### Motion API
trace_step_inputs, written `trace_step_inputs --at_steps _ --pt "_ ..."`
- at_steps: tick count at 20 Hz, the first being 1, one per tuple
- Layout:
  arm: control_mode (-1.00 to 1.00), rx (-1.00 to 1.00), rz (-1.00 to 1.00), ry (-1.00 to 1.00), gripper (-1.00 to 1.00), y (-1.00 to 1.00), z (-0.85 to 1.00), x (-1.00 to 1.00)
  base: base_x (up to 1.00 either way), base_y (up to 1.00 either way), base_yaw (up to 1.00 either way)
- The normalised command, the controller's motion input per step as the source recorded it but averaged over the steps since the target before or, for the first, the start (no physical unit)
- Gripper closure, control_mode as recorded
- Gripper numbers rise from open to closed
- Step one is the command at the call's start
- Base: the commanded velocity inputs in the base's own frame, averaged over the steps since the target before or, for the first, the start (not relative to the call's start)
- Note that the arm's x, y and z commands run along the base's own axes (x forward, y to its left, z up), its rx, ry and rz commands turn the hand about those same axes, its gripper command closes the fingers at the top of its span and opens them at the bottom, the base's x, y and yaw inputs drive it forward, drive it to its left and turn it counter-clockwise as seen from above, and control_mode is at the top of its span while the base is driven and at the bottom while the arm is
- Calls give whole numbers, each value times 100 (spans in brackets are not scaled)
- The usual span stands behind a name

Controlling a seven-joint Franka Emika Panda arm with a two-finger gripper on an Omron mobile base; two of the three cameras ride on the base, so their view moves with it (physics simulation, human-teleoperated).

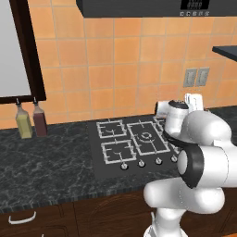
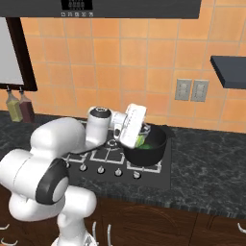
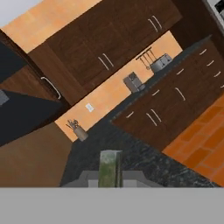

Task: Put the lemon wedge and broccoli in the pot. Retrieve the spatula and lightly stir the vegetables in the pot.

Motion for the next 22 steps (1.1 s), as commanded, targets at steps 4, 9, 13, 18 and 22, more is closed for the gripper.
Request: trace_step_inputs --at_steps 4,9,13,18,22 --pt "-100 9 8 33 100 -26 29 14 0 0 0" --pt "-100 6 0 40 100 -21 72 22 0 0 0" --pt "-100 4 0 46 100 5 -4 33 0 0 0" --pt "-100 17 -1 25 100 11 -9 9 0 0 0" --pt "-100 28 0 14 100 0 8 -1 0 0 0"
